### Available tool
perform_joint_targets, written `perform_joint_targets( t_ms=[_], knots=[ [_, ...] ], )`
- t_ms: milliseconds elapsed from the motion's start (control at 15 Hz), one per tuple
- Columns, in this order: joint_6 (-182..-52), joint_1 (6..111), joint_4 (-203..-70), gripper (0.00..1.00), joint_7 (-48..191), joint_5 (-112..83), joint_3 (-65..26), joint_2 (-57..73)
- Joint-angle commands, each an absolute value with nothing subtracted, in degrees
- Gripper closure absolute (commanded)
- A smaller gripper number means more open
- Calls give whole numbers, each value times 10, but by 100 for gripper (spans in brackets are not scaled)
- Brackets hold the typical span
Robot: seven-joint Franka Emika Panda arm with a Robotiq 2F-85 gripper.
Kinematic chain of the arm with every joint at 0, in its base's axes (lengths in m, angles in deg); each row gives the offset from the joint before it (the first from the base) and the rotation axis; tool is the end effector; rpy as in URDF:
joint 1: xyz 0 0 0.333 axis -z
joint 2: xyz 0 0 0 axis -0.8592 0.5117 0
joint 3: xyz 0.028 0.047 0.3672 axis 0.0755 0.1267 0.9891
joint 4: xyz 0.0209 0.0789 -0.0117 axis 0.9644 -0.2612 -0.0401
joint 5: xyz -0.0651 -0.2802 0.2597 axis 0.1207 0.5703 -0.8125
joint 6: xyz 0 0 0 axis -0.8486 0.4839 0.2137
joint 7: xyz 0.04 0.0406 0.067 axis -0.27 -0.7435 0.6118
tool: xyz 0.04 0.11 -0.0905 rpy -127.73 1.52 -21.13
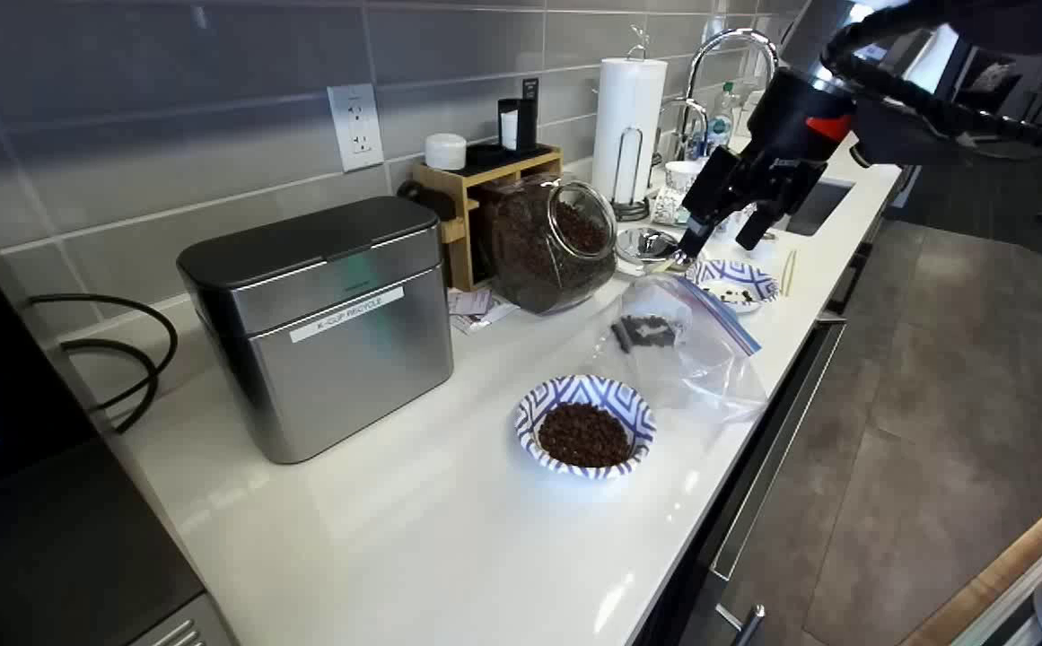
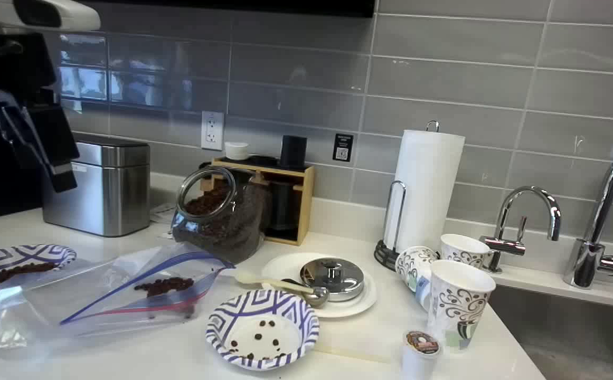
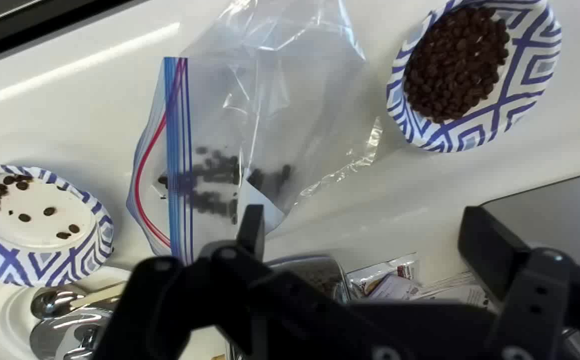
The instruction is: Use the white spoon to place some contents from the glass container into the black and white bowl on the right.
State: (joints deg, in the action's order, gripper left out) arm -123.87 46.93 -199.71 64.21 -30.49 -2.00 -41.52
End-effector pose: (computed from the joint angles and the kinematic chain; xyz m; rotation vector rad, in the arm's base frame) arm 0.3229 0.1635 0.4343 -2.9749 -0.1093 -0.4340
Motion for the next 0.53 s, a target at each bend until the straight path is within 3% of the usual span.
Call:
perform_joint_targets(
  t_ms=[0, 200, 467],
  knots=[
    [-1237, 465, -1996, 0, 639, -300, -25, -415],
    [-1237, 465, -1996, 0, 639, -300, -25, -415],
    [-1244, 561, -1972, 0, 547, -242, -17, -350]
  ],
)
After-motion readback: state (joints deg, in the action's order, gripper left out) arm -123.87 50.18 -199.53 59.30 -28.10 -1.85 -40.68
